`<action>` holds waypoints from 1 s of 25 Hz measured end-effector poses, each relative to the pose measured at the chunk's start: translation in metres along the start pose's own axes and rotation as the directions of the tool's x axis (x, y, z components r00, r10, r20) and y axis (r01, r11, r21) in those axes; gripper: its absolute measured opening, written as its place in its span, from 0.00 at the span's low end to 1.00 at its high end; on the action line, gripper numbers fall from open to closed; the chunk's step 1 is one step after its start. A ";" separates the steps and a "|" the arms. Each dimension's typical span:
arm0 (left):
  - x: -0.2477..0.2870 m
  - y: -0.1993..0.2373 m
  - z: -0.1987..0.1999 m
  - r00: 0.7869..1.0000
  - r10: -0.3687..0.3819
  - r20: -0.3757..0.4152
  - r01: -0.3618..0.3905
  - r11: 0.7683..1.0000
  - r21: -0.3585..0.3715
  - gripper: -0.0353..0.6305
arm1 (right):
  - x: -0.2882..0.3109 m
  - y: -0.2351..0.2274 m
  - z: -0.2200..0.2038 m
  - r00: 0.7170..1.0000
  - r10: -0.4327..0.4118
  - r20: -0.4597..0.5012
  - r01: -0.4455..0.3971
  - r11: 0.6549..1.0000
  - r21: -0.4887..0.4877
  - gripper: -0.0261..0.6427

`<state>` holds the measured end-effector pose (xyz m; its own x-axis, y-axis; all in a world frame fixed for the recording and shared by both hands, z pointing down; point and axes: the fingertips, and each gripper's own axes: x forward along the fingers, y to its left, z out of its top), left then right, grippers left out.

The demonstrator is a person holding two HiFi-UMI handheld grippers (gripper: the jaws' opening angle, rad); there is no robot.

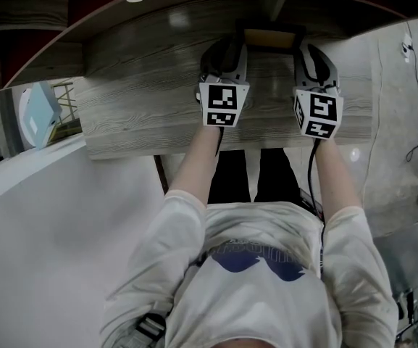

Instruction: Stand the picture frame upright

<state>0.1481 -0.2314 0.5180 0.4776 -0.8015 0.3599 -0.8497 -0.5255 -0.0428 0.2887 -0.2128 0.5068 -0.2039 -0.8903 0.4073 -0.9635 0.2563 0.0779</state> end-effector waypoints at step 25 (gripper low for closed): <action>-0.180 0.011 0.214 0.922 0.160 0.353 -0.173 0.985 0.005 0.17 | -0.164 0.015 0.193 0.956 0.010 0.295 -0.010 1.000 0.000 0.10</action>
<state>0.1007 -0.1536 0.2537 0.3832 -0.9236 -0.0041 -0.9183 -0.3805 -0.1092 0.2741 -0.1352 0.2659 -0.2553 -0.9591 0.1219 -0.9613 0.2653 0.0742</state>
